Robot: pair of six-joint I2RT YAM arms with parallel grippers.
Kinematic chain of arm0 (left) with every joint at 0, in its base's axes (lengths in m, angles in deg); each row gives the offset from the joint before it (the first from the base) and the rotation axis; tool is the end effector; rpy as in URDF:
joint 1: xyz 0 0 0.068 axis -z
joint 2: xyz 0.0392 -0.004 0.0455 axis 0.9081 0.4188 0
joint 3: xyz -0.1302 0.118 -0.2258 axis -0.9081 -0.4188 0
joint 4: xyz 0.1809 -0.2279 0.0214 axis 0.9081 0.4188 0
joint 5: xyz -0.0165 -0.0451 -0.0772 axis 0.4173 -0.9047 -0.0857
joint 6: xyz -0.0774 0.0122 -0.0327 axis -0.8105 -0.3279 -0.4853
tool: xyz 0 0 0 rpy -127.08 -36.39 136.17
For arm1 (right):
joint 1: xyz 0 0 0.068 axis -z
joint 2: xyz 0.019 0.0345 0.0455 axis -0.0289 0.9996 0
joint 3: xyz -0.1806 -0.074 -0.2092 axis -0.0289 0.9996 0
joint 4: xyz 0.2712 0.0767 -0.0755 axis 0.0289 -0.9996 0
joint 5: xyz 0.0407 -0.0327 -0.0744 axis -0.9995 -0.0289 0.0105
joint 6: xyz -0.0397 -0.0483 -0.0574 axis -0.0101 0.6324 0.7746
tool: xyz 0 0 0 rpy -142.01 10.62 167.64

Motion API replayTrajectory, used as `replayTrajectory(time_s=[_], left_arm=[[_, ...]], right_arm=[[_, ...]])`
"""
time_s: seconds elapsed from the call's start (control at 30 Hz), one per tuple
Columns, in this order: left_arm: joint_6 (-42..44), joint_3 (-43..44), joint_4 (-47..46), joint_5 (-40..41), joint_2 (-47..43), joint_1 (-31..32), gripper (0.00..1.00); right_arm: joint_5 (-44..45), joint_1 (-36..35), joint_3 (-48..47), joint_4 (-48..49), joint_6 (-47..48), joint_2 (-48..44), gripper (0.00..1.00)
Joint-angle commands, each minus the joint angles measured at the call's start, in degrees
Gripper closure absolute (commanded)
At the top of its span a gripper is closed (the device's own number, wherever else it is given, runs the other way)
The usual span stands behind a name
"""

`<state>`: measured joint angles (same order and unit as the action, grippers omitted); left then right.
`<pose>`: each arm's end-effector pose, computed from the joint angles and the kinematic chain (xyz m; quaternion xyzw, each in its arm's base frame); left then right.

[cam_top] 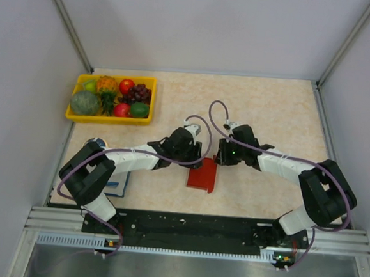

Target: Fold the paper box

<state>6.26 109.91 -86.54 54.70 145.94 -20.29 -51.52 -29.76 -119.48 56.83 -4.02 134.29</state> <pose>0.2595 -0.2703 0.1384 0.1336 0.9111 -0.2766 0.2749 0.2817 0.1909 0.1374 -0.1148 0.9237 0.2473 0.2692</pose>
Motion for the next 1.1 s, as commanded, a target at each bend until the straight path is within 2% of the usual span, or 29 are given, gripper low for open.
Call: replayTrajectory(time_s=[0.0,0.07,0.17,0.37,0.47,0.6,0.67,0.77,0.87,1.03,1.07], left_arm=[[-0.53,-1.93,5.66,5.01,3.38,0.14,0.55],[-0.35,-3.07,4.96,4.92,2.59,0.14,0.59],[0.96,-3.60,3.99,3.61,1.53,0.14,0.65],[5.70,0.34,7.15,3.07,-0.40,1.28,0.55],[7.81,0.70,4.62,3.25,-4.61,3.47,0.55],[7.21,0.00,-0.05,-0.43,-7.44,3.92,0.68],[5.99,0.61,0.03,-3.32,-5.34,3.92,0.77],[3.97,1.93,-1.11,-5.27,0.02,3.92,0.84],[2.38,2.11,-1.02,-5.80,4.16,3.92,0.89],[2.20,1.76,1.88,-2.03,6.10,3.92,0.94],[2.20,1.50,1.79,-1.76,6.10,4.01,0.95]], right_arm=[[-1.33,0.31,-2.59,3.47,1.70,1.87,0.73],[2.08,0.22,-3.03,2.69,1.43,1.70,0.79],[4.38,0.22,-2.86,1.80,0.74,-0.40,0.83],[3.86,0.22,-4.08,0.57,0.90,0.02,0.83],[2.98,0.22,-4.52,1.10,0.73,0.64,0.83],[2.98,0.31,-5.14,0.92,0.55,1.25,0.84],[3.07,0.22,-5.40,0.57,0.64,1.43,0.85],[2.98,0.22,-6.10,0.14,0.73,1.78,0.85],[3.15,0.22,-6.98,-0.57,0.99,2.48,0.85],[2.11,0.31,-7.42,-0.84,0.73,2.40,0.86],[1.49,0.22,-7.34,-0.49,0.03,2.40,0.89]])
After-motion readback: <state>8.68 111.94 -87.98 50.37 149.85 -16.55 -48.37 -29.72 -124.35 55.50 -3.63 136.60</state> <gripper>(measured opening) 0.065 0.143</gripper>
